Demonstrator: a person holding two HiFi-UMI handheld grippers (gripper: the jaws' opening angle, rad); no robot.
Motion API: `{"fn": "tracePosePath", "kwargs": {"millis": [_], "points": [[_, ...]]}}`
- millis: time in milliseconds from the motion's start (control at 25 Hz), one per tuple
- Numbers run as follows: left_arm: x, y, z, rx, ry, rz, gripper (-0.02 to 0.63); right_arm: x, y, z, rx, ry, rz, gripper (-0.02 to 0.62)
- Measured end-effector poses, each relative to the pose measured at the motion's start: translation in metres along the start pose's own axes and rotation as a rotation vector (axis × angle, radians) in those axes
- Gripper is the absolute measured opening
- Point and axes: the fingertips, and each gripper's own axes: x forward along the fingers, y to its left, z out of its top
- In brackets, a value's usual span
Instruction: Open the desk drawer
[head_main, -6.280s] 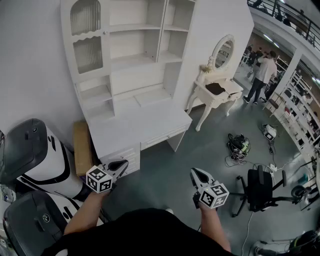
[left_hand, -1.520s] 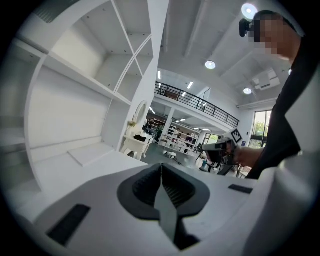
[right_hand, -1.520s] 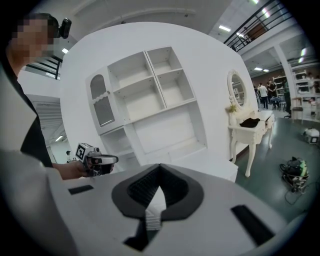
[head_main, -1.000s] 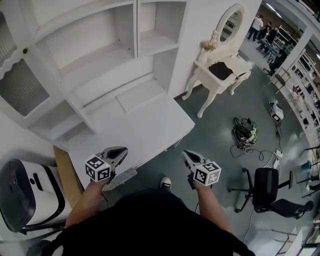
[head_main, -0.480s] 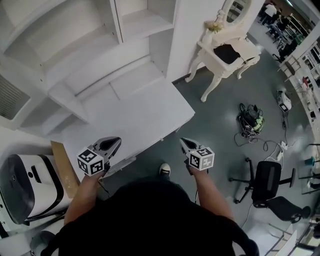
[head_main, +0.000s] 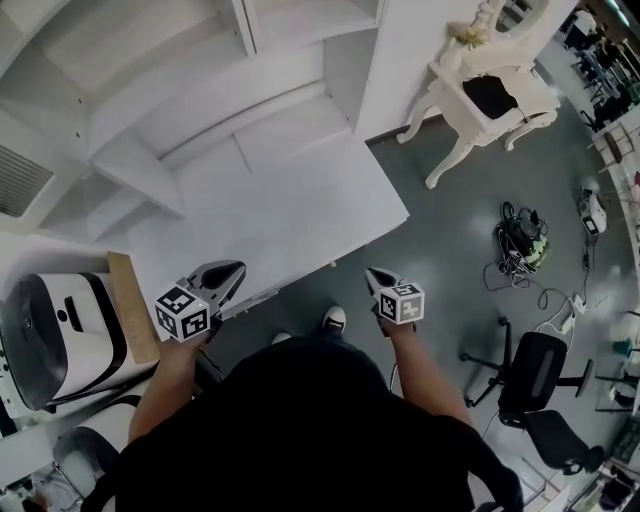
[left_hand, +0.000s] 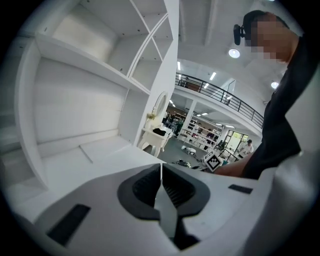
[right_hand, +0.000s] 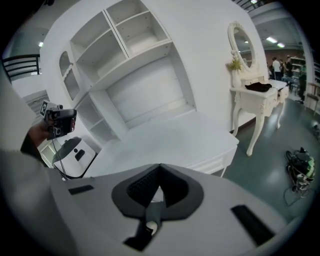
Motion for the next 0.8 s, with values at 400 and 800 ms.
{"fn": "tracePosePath", "kwargs": {"millis": [400,800], "points": [[-0.009,0.007,-0.023,-0.065,0.022,0.087,0.017,0.067,-0.022,-0.048,-0.024,0.163,0.008,0.002],[-0.023,0.008,-0.051,-0.132,0.059,0.155,0.017,0.117,-0.019,-0.076,-0.106,0.283,0.056,0.043]]}}
